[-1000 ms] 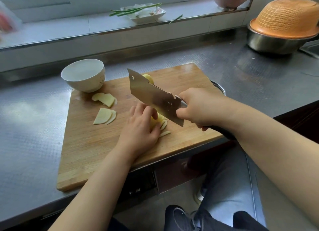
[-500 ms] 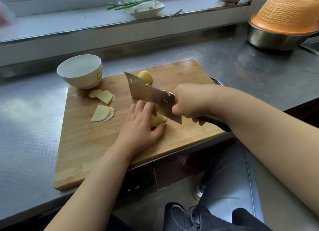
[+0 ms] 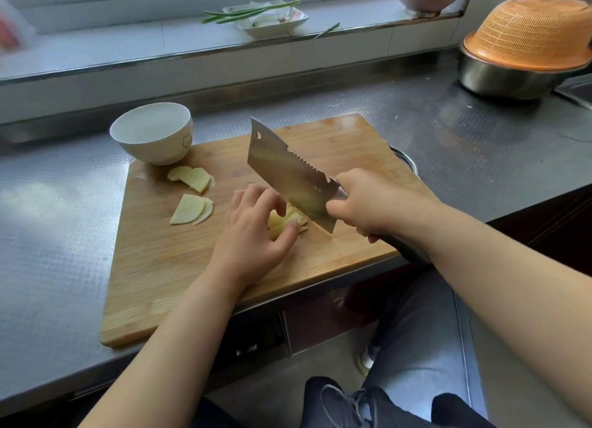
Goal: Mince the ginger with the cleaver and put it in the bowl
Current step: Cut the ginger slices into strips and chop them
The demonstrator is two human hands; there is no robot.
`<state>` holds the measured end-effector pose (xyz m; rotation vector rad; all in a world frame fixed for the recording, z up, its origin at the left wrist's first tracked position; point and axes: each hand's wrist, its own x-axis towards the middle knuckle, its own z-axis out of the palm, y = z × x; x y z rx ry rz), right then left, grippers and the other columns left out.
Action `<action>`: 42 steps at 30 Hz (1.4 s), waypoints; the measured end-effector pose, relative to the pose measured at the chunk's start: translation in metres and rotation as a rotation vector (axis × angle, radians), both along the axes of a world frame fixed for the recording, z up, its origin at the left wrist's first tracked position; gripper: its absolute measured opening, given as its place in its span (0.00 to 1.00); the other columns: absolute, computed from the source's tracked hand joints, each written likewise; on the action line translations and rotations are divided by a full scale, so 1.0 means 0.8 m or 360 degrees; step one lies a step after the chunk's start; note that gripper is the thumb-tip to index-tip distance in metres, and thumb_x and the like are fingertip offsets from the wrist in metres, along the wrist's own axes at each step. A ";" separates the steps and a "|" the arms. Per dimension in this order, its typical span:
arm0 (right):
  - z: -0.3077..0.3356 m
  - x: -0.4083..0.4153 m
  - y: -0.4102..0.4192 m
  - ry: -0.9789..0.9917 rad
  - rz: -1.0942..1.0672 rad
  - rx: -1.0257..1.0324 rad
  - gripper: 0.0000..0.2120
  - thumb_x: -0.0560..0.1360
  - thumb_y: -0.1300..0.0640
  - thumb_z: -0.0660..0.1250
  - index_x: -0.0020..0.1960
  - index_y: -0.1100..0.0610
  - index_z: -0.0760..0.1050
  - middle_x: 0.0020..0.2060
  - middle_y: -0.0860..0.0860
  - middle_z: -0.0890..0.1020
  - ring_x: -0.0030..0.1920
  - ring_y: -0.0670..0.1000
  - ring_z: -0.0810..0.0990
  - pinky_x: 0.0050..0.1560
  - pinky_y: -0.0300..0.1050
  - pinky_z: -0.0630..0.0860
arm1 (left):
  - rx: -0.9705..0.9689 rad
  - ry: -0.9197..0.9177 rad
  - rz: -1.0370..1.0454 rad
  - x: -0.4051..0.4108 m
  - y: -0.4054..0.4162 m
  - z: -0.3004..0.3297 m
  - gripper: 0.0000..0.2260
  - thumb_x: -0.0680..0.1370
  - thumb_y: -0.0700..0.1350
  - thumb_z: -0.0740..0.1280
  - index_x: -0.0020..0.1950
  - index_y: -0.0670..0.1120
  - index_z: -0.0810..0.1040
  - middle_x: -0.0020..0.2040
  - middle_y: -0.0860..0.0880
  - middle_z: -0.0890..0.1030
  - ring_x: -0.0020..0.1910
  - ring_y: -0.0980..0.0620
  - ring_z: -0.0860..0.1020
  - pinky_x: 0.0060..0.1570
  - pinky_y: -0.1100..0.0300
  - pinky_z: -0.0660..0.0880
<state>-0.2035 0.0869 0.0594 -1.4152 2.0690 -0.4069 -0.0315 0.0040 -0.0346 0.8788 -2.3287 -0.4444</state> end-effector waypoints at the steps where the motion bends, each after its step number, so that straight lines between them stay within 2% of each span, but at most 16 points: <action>1: 0.002 0.002 0.003 0.0015 0.0009 -0.0020 0.02 0.78 0.59 0.61 0.49 0.56 0.72 0.36 0.55 0.76 0.28 0.51 0.73 0.29 0.46 0.79 | 0.0032 0.0040 -0.0018 0.003 -0.002 0.001 0.08 0.73 0.54 0.66 0.44 0.51 0.72 0.50 0.55 0.71 0.53 0.52 0.67 0.52 0.62 0.64; 3: 0.008 0.006 0.006 0.0067 0.0032 -0.0068 0.02 0.78 0.58 0.61 0.46 0.56 0.71 0.35 0.54 0.77 0.27 0.50 0.74 0.27 0.44 0.77 | 0.0129 0.0049 -0.0056 0.008 -0.006 0.002 0.06 0.73 0.51 0.69 0.43 0.51 0.75 0.49 0.56 0.72 0.53 0.53 0.68 0.51 0.64 0.64; 6: 0.019 0.012 0.007 0.0189 0.0119 -0.0098 0.04 0.78 0.57 0.62 0.45 0.54 0.71 0.34 0.54 0.78 0.27 0.50 0.77 0.24 0.41 0.76 | 0.0194 -0.0029 -0.0114 0.007 -0.008 0.003 0.06 0.72 0.48 0.71 0.44 0.52 0.75 0.50 0.56 0.71 0.54 0.54 0.67 0.54 0.61 0.66; 10: 0.027 0.022 0.005 0.0294 0.0181 -0.0036 0.04 0.79 0.57 0.61 0.47 0.56 0.73 0.34 0.53 0.79 0.29 0.49 0.79 0.24 0.40 0.75 | 0.0153 -0.0089 -0.0123 0.001 -0.007 0.003 0.07 0.72 0.48 0.69 0.44 0.53 0.72 0.53 0.56 0.71 0.55 0.54 0.66 0.54 0.58 0.67; 15: 0.028 0.027 -0.002 0.0321 0.0176 0.0055 0.04 0.78 0.58 0.61 0.47 0.57 0.73 0.34 0.54 0.79 0.29 0.50 0.79 0.22 0.38 0.73 | 0.0092 -0.0125 -0.0058 -0.005 -0.010 -0.001 0.07 0.72 0.48 0.69 0.45 0.50 0.73 0.51 0.53 0.72 0.53 0.53 0.66 0.53 0.59 0.66; 23: 0.023 0.032 -0.030 0.0217 0.0171 0.0203 0.04 0.78 0.64 0.60 0.49 0.63 0.74 0.36 0.60 0.79 0.29 0.55 0.77 0.27 0.45 0.79 | 0.0003 -0.0118 0.0001 -0.011 -0.007 -0.006 0.06 0.73 0.48 0.68 0.43 0.49 0.72 0.48 0.51 0.73 0.49 0.50 0.68 0.49 0.56 0.69; 28: -0.001 0.033 -0.016 0.0298 0.0085 0.0100 0.06 0.78 0.58 0.60 0.42 0.56 0.72 0.34 0.56 0.80 0.29 0.55 0.80 0.27 0.44 0.79 | -0.0002 -0.0161 0.0016 -0.011 -0.004 -0.004 0.06 0.73 0.48 0.66 0.45 0.49 0.71 0.49 0.51 0.73 0.50 0.50 0.69 0.51 0.53 0.71; 31: -0.008 0.026 -0.009 0.0164 0.0019 0.0017 0.07 0.78 0.59 0.60 0.40 0.54 0.70 0.34 0.55 0.78 0.28 0.54 0.78 0.28 0.46 0.79 | -0.0032 -0.0171 0.0032 -0.010 -0.003 -0.003 0.08 0.72 0.51 0.65 0.45 0.49 0.71 0.49 0.51 0.72 0.50 0.49 0.69 0.53 0.50 0.71; 33: -0.007 0.017 -0.008 0.0016 -0.0018 0.0001 0.04 0.78 0.59 0.60 0.44 0.56 0.70 0.35 0.57 0.77 0.28 0.54 0.75 0.30 0.48 0.79 | -0.0045 -0.0128 0.0033 -0.007 -0.002 -0.003 0.09 0.72 0.52 0.66 0.45 0.49 0.71 0.48 0.52 0.71 0.50 0.49 0.69 0.52 0.53 0.69; 36: 0.002 0.010 -0.005 -0.0009 -0.0023 -0.0034 0.03 0.78 0.59 0.61 0.47 0.58 0.70 0.35 0.57 0.76 0.28 0.52 0.74 0.28 0.46 0.78 | 0.0001 -0.0061 0.0019 -0.001 -0.001 -0.001 0.09 0.73 0.53 0.66 0.45 0.49 0.71 0.47 0.53 0.70 0.50 0.52 0.67 0.50 0.61 0.64; 42: 0.029 0.020 0.004 0.0082 0.0121 -0.0093 0.07 0.79 0.59 0.61 0.42 0.52 0.70 0.35 0.54 0.78 0.27 0.50 0.75 0.27 0.42 0.76 | 0.0033 -0.0159 0.0007 0.001 -0.001 0.003 0.05 0.74 0.47 0.67 0.45 0.48 0.73 0.47 0.53 0.72 0.50 0.52 0.69 0.50 0.59 0.68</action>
